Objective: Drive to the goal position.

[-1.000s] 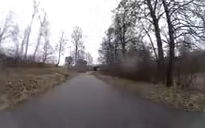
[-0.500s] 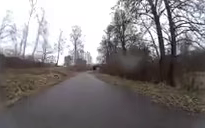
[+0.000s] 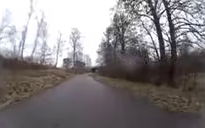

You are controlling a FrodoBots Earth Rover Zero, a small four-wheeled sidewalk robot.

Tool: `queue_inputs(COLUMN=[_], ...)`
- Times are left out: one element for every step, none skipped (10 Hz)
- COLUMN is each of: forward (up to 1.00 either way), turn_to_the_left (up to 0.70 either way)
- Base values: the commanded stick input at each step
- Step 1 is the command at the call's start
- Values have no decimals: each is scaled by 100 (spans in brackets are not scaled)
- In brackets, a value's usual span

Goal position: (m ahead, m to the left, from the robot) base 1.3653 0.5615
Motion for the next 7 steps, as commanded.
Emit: queue_inputs(forward=[70, 70, 70, 70, 70, 70, 70], turn_to_the_left=[0, 0, 0, 0, 0, 0, 9])
